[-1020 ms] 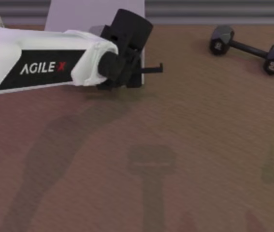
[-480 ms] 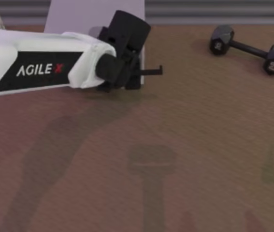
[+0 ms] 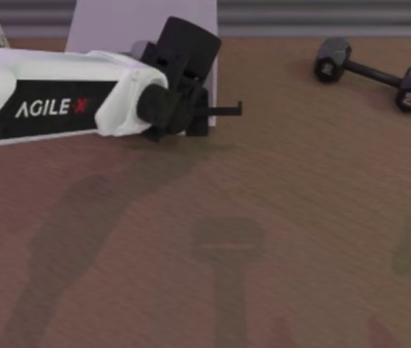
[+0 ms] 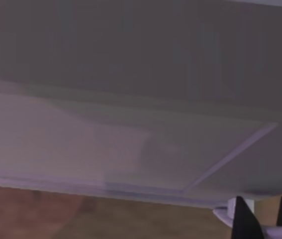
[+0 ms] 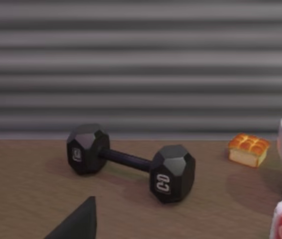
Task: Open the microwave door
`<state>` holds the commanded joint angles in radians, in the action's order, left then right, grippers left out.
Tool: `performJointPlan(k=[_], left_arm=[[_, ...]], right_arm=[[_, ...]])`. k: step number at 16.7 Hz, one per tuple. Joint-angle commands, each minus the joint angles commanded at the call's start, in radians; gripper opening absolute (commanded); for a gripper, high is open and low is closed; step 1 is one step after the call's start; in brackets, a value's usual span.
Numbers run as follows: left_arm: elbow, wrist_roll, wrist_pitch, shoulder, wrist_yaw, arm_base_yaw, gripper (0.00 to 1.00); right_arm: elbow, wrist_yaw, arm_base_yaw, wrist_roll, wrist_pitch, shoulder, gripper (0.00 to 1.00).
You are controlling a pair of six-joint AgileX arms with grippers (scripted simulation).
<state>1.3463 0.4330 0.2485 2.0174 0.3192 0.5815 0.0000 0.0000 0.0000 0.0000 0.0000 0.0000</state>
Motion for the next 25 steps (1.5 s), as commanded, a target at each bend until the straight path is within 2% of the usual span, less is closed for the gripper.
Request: performJointPlan(k=[20, 25], left_arm=[[0.000, 0.000, 0.000, 0.000, 0.000, 0.000, 0.00], [-0.029, -0.024, -0.018, -0.019, -0.022, -0.001, 0.00]], right_arm=[[0.000, 0.000, 0.000, 0.000, 0.000, 0.000, 1.00], [0.000, 0.000, 0.000, 0.000, 0.000, 0.000, 1.00]])
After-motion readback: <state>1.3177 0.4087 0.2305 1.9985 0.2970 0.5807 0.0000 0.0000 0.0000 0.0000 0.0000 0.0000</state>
